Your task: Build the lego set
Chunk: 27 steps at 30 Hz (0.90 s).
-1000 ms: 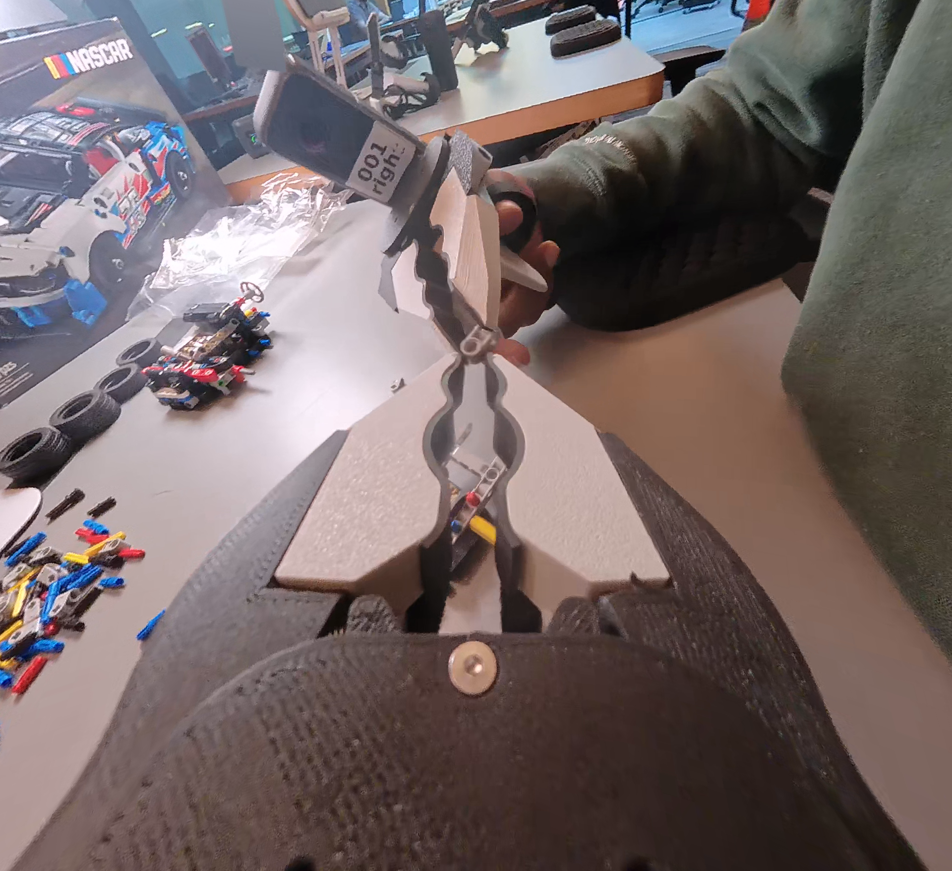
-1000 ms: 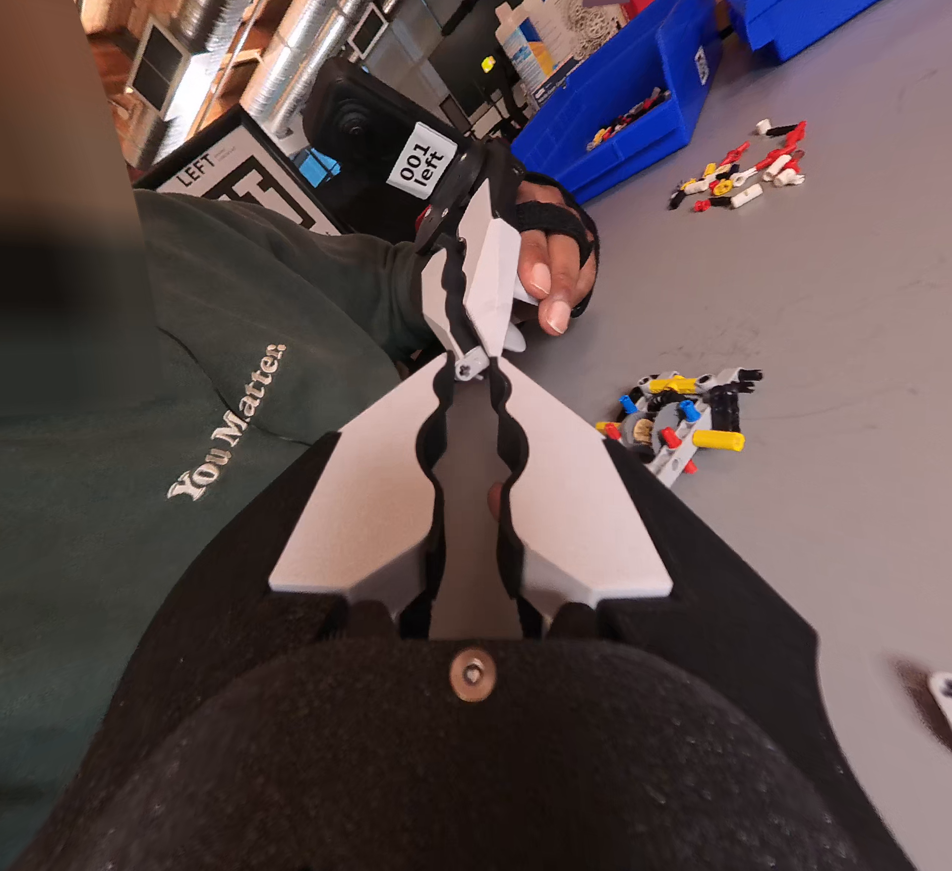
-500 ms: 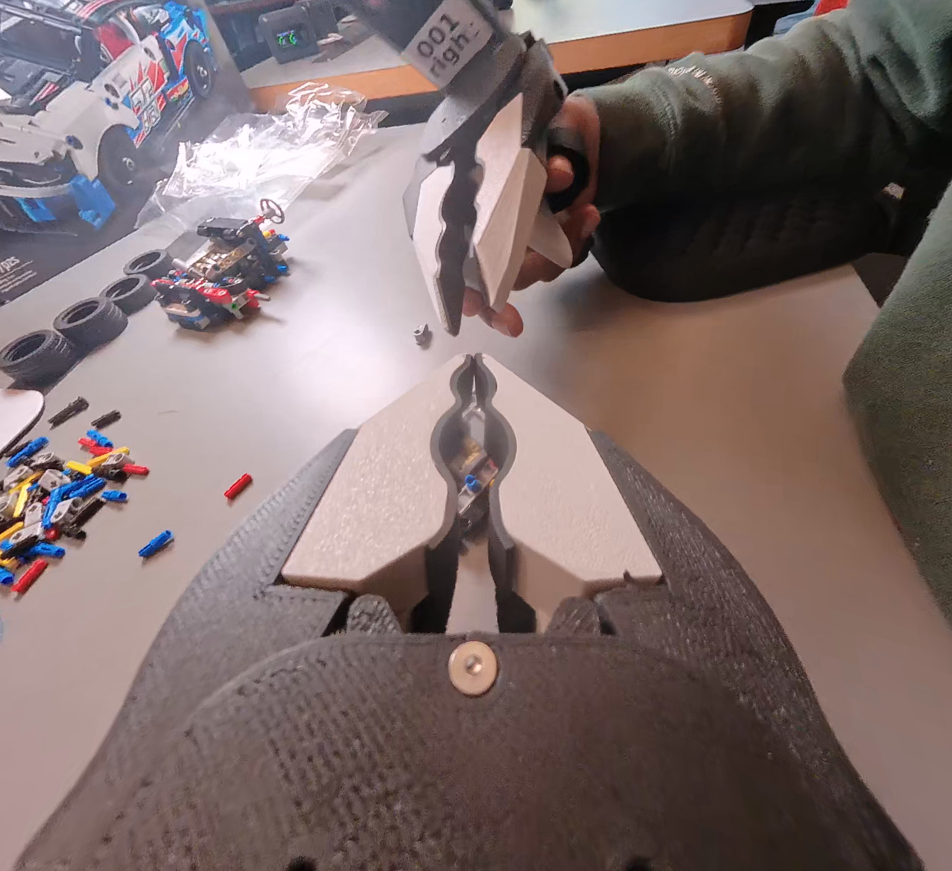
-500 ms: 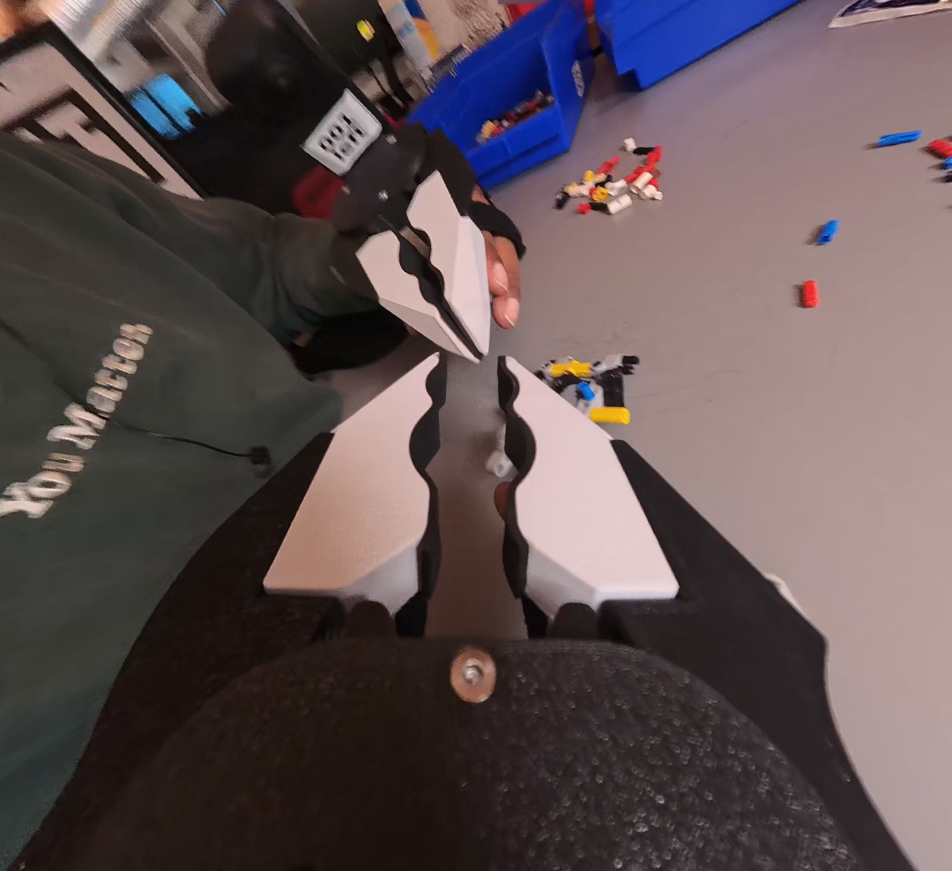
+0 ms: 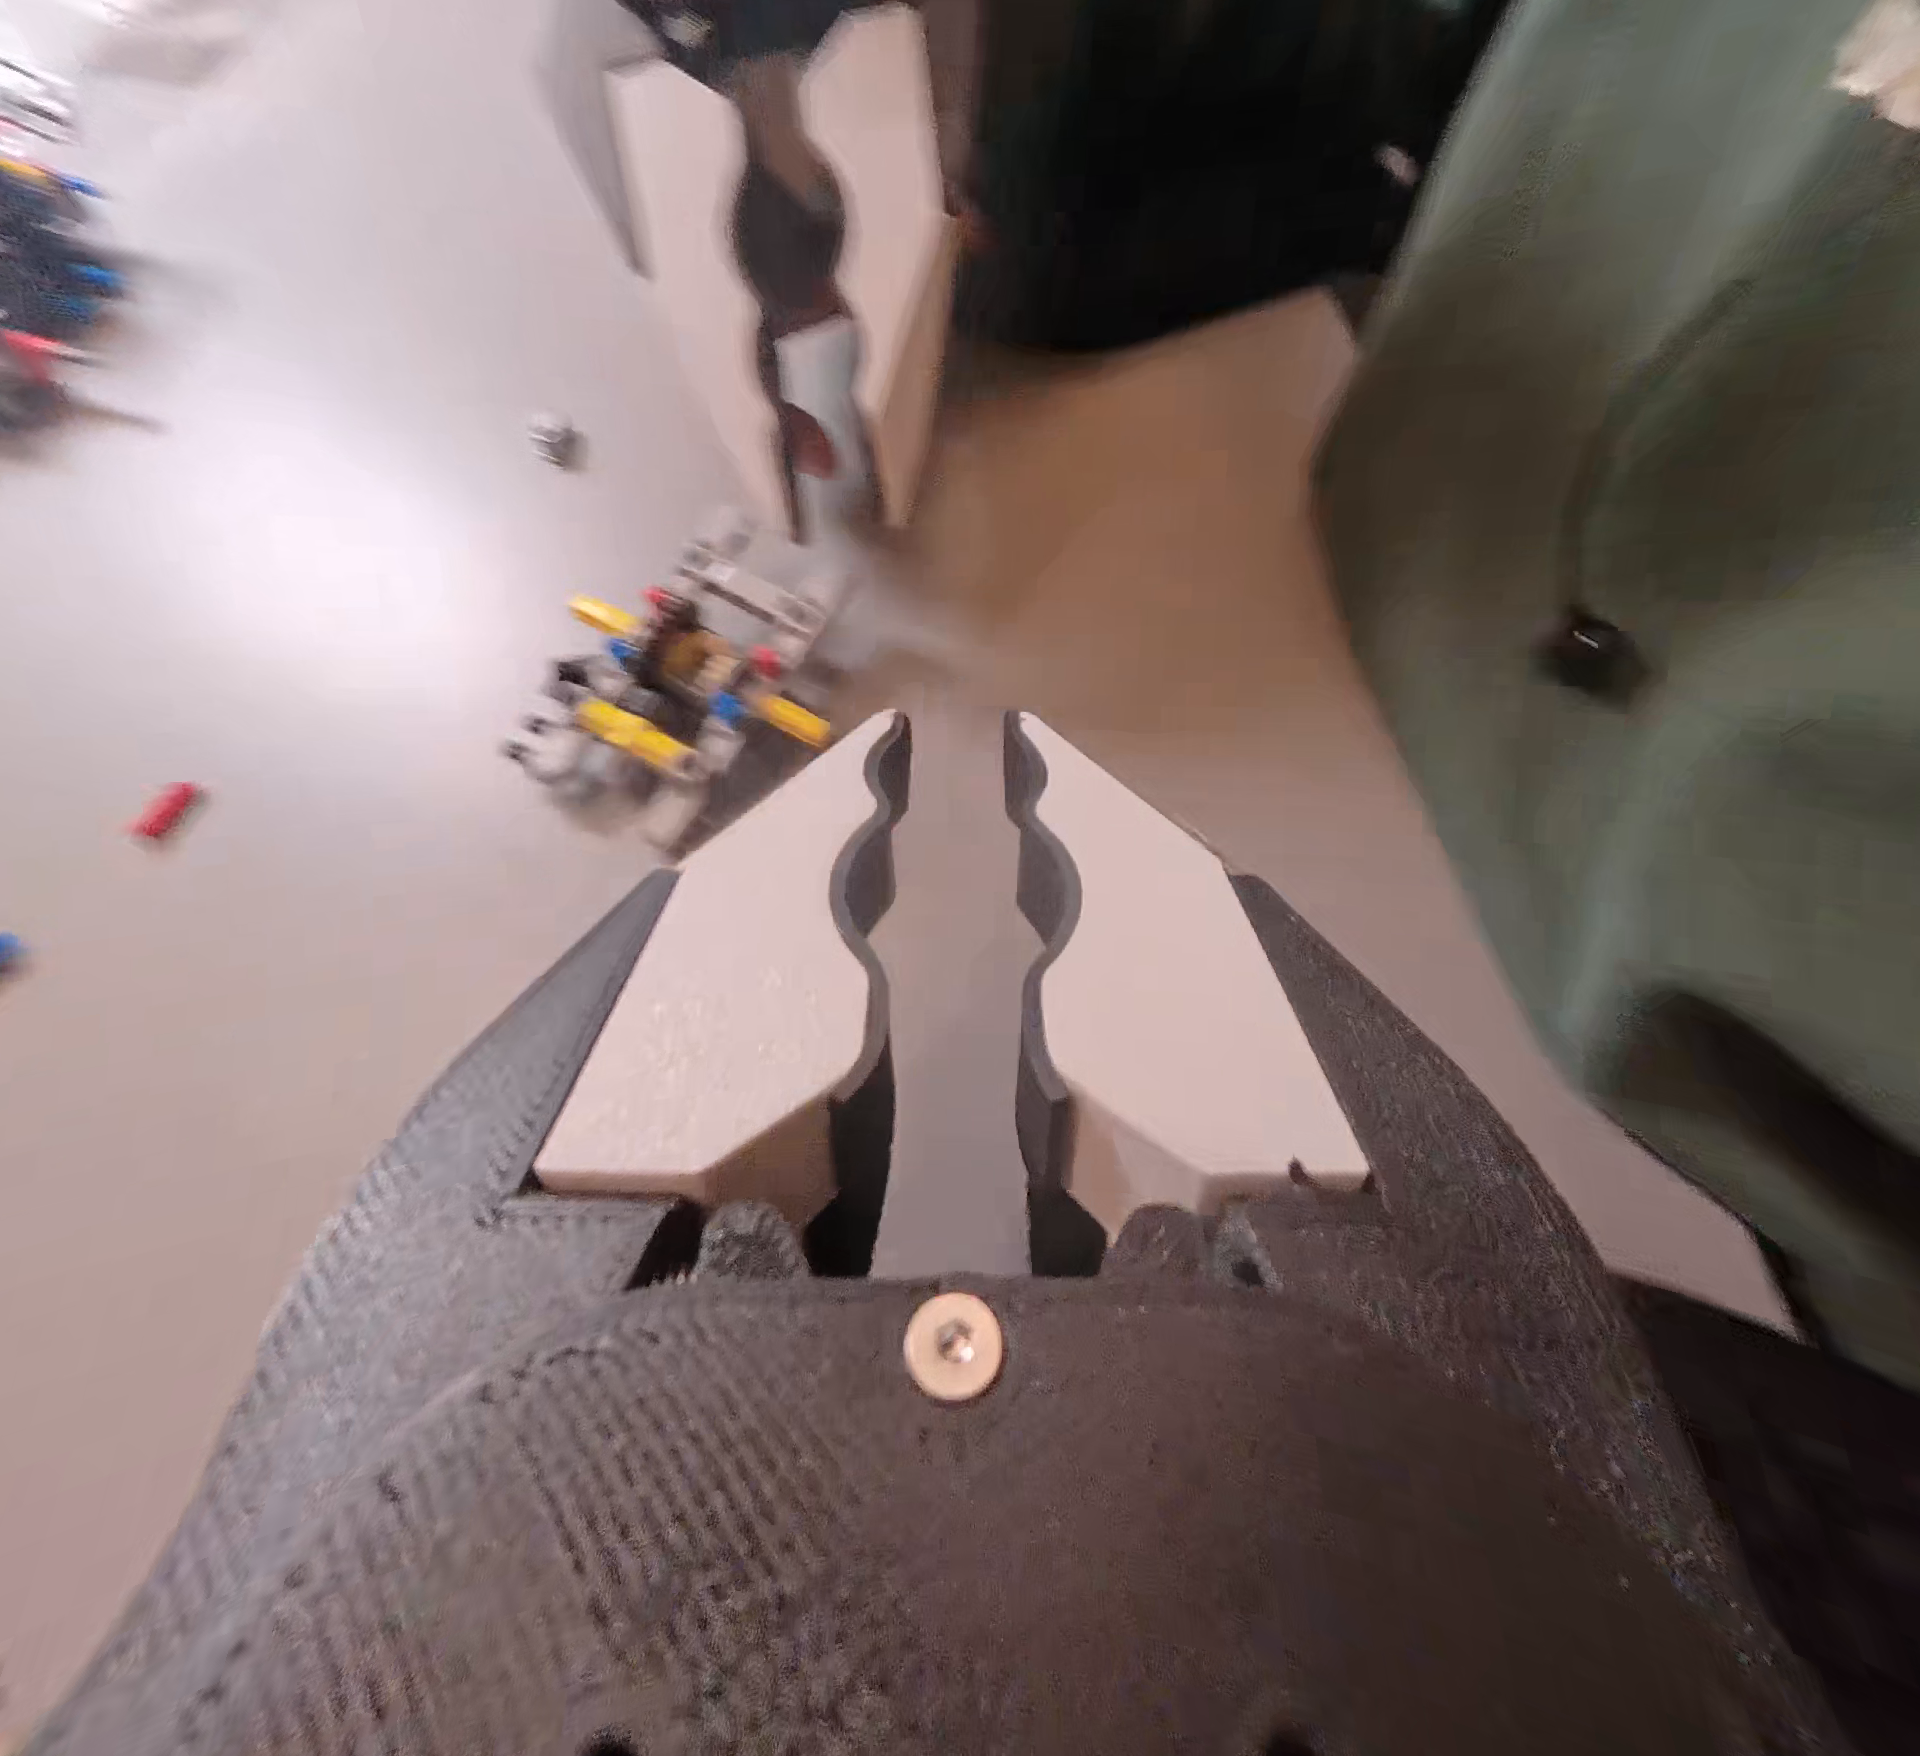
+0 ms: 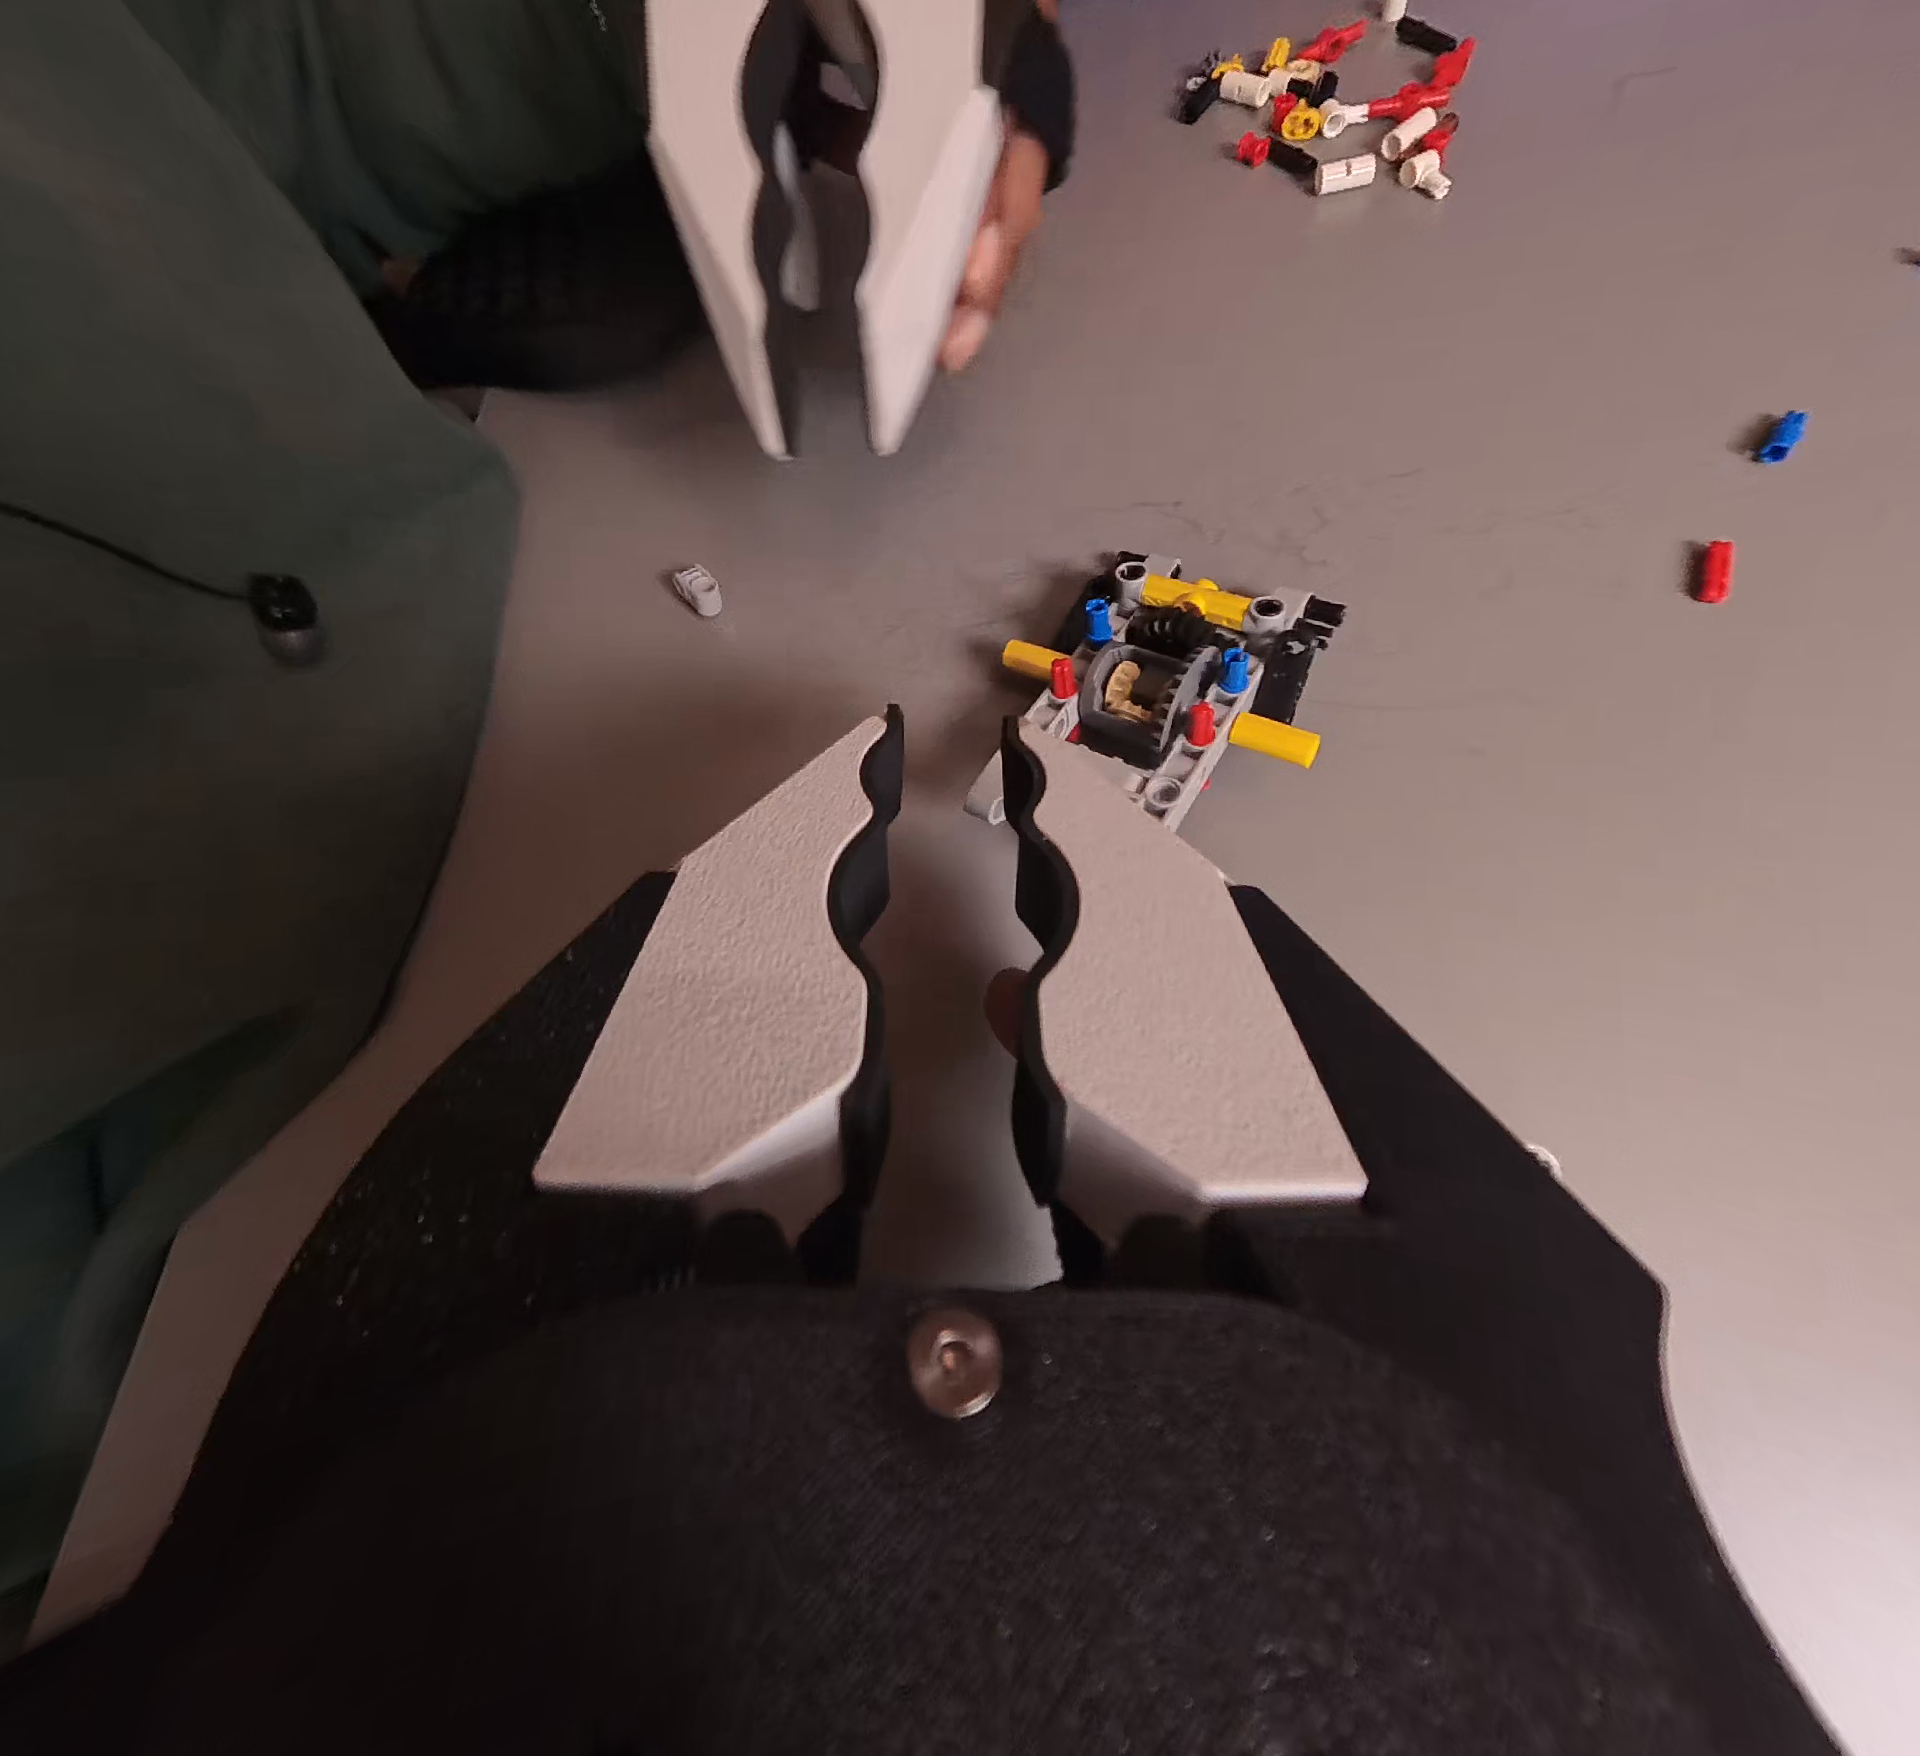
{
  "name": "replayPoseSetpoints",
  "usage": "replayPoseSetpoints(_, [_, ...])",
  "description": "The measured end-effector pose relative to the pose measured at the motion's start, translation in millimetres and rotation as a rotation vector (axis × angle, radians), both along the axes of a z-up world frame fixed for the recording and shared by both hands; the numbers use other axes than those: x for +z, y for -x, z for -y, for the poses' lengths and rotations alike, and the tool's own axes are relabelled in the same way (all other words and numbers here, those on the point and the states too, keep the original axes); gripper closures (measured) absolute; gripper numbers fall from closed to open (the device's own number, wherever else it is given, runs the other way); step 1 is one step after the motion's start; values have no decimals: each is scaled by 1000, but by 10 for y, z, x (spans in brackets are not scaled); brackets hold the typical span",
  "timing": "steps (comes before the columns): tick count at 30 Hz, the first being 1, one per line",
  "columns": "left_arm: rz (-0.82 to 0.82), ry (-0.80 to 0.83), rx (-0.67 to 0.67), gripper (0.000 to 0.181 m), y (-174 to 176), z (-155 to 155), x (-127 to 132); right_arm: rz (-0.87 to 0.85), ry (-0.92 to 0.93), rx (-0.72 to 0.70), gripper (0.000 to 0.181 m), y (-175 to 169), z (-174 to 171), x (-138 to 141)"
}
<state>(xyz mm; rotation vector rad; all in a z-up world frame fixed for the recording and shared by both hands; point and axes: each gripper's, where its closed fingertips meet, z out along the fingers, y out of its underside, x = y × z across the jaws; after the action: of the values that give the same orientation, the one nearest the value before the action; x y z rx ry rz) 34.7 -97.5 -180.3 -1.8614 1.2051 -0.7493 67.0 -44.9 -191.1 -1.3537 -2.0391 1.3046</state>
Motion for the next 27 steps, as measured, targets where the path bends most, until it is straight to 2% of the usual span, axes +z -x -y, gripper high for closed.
replayPoseSetpoints(3, [-44,124,-125,161,-40,347,-180,1,26,-12,164,21,-26,4])
replayPoseSetpoints(5, [-77,170,-156,158,-61,448,-257,-3,30,-22,164,30,-45,7])
replayPoseSetpoints(11, [-164,164,-181,153,-145,523,-380,9,17,-20,165,33,-37,-53])
replayPoseSetpoints(18, [-227,156,-218,155,-195,595,-464,17,-12,-31,167,65,-30,-102])
replayPoseSetpoints(24, [-301,162,-227,167,-164,711,-487,-17,-44,-106,168,163,-86,13])
replayPoseSetpoints(27, [-336,146,-207,167,-142,791,-481,-54,-61,-133,168,190,-54,121])
